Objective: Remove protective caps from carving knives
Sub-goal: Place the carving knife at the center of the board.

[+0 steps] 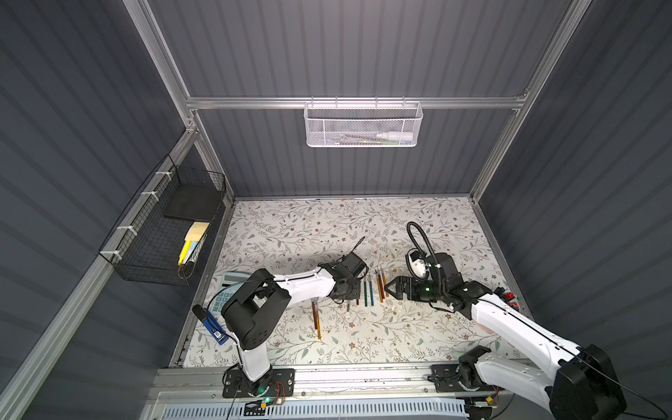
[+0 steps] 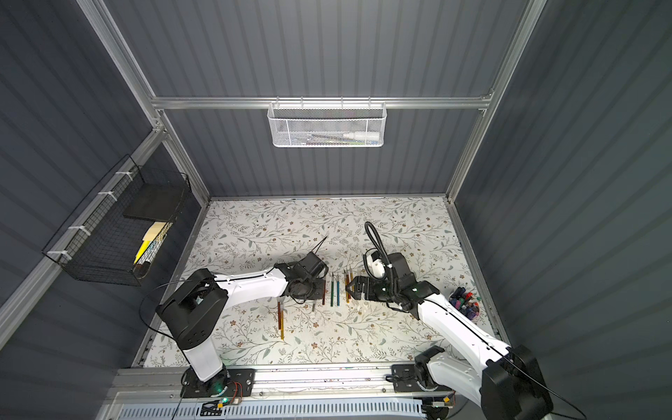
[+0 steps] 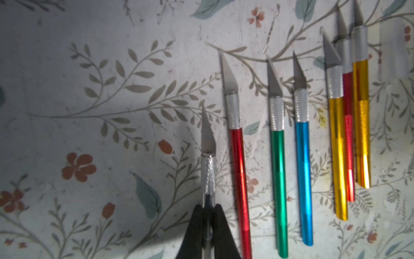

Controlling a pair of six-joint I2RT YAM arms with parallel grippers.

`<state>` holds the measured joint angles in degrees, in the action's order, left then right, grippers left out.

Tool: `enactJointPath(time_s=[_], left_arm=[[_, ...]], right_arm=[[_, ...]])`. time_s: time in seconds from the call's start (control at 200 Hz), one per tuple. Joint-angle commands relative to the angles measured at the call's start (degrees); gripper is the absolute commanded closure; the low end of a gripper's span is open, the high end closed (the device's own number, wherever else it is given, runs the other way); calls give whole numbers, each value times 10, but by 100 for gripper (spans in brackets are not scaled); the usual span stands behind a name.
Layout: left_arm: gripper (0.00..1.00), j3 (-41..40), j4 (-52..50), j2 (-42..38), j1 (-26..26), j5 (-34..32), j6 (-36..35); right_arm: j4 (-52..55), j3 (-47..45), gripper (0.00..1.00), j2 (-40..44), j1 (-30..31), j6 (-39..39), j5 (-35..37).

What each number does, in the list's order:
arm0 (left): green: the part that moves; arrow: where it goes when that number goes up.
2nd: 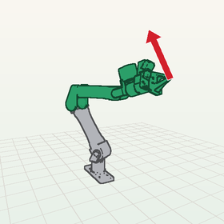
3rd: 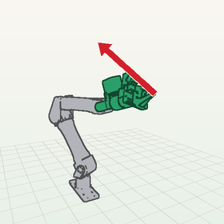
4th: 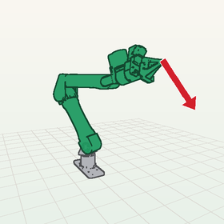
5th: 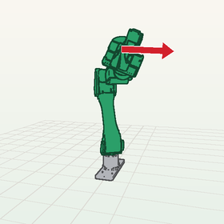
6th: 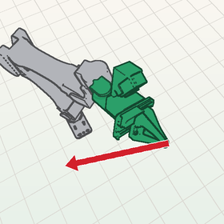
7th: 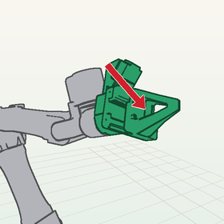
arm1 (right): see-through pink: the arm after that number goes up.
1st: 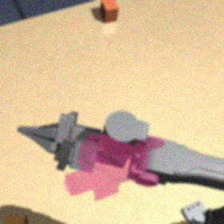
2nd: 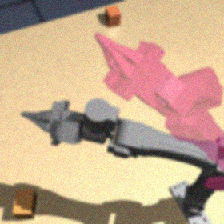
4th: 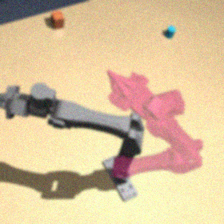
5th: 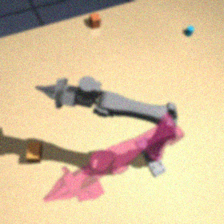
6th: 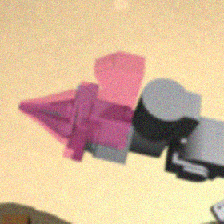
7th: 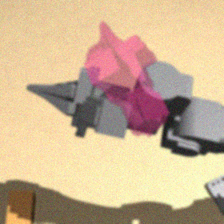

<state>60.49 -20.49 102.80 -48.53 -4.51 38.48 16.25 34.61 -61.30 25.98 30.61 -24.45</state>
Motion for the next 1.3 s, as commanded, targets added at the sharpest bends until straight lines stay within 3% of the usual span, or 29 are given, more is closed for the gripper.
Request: enactJointPath(time_s=[0.0, 0.655, 0.775, 1.296], left_arm=[[99, 15, -1, 17, 5, 0, 14], [91, 40, -42, 42, 9, -25, 15], [84, 30, -39, 29, 10, -26, 15], [83, 28, -78, -57, 13, -16, 3]], right_arm=[[-8, -9, 1, 11, 3, -1, -6], [-25, -15, 1, 7, 3, 9, 4], [-28, -8, 1, -3, 3, 11, -2], [-28, 0, 1, -5, 4, 15, -10]])
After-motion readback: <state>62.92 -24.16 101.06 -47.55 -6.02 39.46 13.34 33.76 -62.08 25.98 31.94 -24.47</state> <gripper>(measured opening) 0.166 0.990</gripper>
